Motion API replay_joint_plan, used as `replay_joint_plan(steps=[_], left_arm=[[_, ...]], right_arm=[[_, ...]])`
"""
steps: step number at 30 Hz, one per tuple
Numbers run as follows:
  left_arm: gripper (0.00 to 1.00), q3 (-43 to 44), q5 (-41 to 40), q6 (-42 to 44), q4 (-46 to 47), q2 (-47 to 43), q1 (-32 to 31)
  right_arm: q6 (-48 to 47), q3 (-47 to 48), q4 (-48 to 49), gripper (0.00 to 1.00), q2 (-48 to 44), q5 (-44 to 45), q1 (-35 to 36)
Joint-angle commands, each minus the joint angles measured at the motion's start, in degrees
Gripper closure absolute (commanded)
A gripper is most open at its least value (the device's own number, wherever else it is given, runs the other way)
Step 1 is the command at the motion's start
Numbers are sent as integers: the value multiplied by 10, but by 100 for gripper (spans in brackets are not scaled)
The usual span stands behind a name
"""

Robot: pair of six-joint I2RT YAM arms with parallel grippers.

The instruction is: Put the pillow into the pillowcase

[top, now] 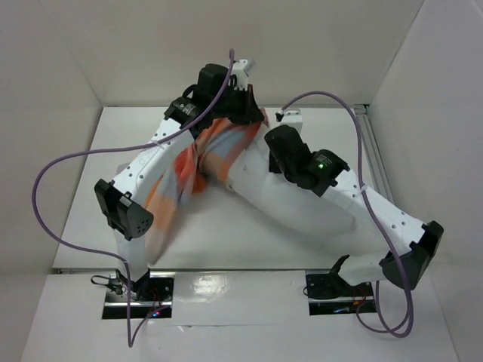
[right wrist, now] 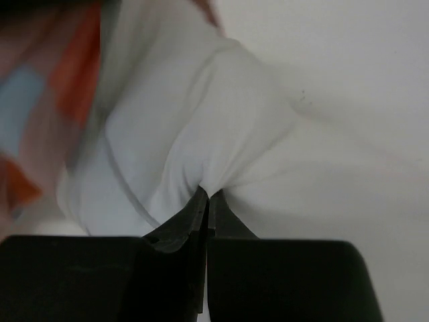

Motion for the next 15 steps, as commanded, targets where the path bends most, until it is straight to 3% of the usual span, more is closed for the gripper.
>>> replay_joint_plan(steps=[1, 8, 15], left_arm=[[100, 68, 20, 19, 37, 21, 1], [100, -122, 41, -14, 34, -124, -20], [100, -110, 25, -40, -28, -170, -44]], right_arm=[[74, 0, -20, 100, -17, -19, 70], [27, 65, -5, 100, -2, 15, 38], [-19, 65, 51, 100, 9, -75, -83]])
